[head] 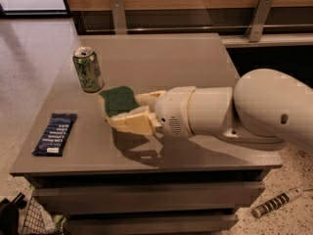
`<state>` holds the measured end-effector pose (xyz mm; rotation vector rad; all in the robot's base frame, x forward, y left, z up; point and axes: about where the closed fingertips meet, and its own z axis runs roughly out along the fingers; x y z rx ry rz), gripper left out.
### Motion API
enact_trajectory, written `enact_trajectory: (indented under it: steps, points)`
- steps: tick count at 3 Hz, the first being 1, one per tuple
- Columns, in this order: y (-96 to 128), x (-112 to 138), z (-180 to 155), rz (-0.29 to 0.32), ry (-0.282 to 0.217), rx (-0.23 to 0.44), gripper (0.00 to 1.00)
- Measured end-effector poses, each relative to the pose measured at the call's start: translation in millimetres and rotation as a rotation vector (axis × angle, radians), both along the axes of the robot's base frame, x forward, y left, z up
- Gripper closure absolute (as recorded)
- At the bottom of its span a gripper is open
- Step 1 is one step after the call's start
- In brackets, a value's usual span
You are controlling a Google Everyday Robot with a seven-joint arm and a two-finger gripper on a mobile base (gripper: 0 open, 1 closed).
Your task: Move sponge near rxbar blueberry
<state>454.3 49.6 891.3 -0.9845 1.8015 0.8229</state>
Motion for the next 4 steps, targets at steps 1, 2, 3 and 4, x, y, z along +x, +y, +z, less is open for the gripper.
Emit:
enact_trajectory:
  steps: [1, 2, 3, 4]
  points:
    - [26, -4, -12, 0.078, 0.033, 0.044, 1.0]
    - [55, -13, -16, 0.152, 0.033, 0.065, 0.99]
    - [54, -14, -15, 0.148, 0.031, 0.06, 0.79]
    - [56, -15, -14, 0.153, 0.029, 0.058, 0.56]
